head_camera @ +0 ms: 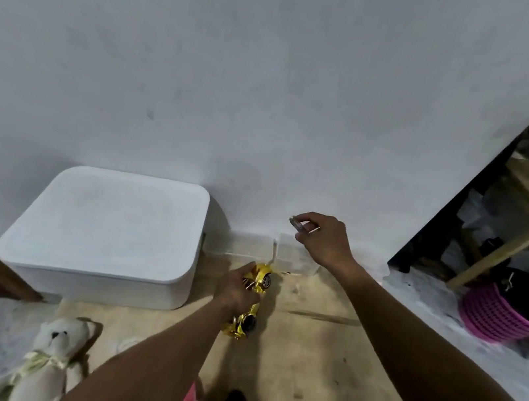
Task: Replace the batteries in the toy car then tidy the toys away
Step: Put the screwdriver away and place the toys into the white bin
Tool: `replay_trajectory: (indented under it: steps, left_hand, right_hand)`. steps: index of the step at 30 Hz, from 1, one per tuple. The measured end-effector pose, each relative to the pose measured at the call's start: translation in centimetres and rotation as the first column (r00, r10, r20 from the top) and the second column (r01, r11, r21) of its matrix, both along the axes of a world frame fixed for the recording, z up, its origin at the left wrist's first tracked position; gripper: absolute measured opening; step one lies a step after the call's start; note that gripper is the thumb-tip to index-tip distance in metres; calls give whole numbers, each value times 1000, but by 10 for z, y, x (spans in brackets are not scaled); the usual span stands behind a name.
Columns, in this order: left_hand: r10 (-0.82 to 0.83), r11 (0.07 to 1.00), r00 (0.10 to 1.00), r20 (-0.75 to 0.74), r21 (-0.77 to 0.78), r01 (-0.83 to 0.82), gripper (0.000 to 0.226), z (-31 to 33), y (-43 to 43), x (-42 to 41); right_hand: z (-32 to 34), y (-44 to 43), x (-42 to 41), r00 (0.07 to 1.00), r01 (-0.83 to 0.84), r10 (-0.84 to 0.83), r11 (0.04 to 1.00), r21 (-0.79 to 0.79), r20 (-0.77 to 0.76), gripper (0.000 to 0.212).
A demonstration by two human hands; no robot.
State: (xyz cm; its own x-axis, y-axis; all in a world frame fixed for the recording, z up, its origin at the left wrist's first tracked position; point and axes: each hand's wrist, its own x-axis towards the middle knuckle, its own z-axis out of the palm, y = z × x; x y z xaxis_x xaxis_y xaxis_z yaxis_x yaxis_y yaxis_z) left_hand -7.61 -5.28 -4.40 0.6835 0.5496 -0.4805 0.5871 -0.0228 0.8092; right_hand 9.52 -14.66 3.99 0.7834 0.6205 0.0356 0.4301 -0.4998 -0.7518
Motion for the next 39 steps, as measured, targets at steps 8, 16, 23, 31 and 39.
replay_trajectory:
  steps: [8,16,23,31,39]
  left_hand:
    - [158,944,937,-311,325,-51,60,-34,-18,-13]
    - [176,927,904,-390,376,-18,65,-40,-16,-2]
    - [109,886,934,-340,459,64,60,-30,3,8]
    - [-107,517,854,-509,706,485,51,-6,75,53]
    - [-170,287,542,-823,485,826,54,-26,121,90]
  right_hand:
    - [-50,20,22,996,-81,78,993,-85,-38,28]
    - [-67,38,30,991,-129,121,981,-142,-62,26]
    - [-75,54,23,979,-196,175,951,-239,-108,22]
    - [-106,75,20,841,-353,527,706,-614,124,50]
    - [-135,89,20,676,-291,665,636,-715,317,42]
